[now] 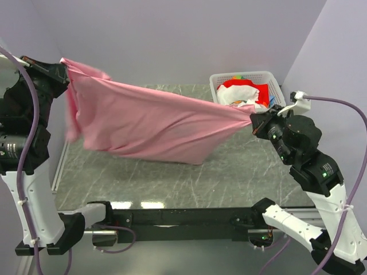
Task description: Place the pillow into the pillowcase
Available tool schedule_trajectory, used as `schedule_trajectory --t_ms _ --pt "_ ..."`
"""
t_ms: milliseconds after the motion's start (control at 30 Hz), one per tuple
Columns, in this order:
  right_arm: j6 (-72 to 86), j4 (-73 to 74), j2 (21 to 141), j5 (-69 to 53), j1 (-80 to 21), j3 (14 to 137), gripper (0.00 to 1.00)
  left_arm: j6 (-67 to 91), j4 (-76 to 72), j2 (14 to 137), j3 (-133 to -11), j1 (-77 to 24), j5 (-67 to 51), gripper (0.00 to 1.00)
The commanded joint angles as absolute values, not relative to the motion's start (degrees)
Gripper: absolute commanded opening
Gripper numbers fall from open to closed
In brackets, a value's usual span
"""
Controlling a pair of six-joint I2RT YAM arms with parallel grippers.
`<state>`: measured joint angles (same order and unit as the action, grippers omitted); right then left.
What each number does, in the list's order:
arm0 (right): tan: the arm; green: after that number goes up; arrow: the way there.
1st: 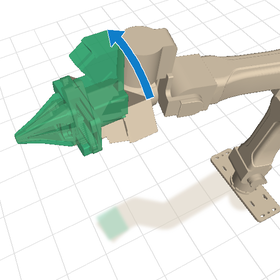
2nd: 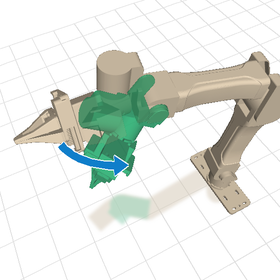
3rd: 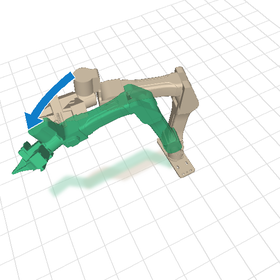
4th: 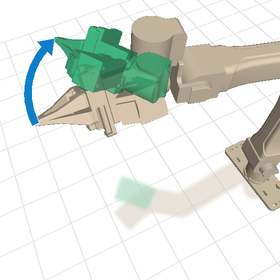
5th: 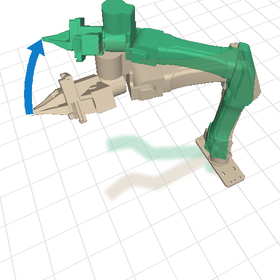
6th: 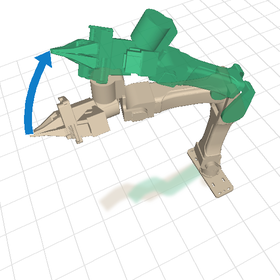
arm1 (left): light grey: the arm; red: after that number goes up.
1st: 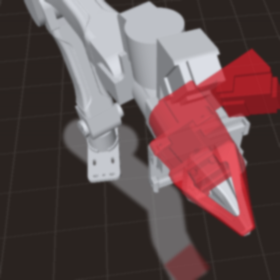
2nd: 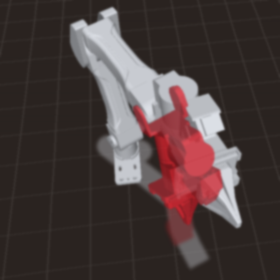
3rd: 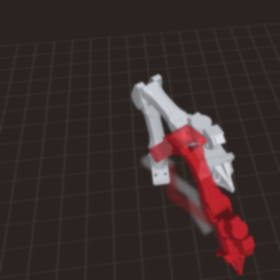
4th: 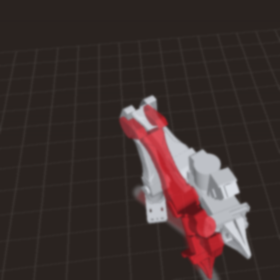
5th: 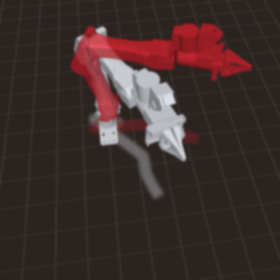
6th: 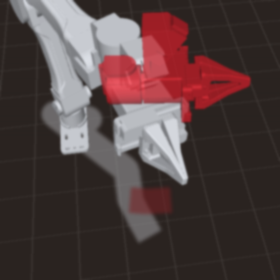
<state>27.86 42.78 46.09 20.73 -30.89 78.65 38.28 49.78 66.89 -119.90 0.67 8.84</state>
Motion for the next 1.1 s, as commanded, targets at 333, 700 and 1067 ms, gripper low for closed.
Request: schedule_trajectory --t_ms 333,700,1067 --pt "23.73 35.53 57.81 21.99 -25.88 86.93 0.02 37.17 41.31 74.96 -109.9 2.63 4.14 0.03" --pt "25.41 27.43 80.69 7.29 -18.89 81.74 0.56 39.99 30.94 91.5 -101.6 5.45 -2.47 0.71" --pt "21.54 20.05 87.08 8.1 -47.27 86.55 0.73 52.55 30.33 66.91 -67.27 5.19 15.48 0.6"
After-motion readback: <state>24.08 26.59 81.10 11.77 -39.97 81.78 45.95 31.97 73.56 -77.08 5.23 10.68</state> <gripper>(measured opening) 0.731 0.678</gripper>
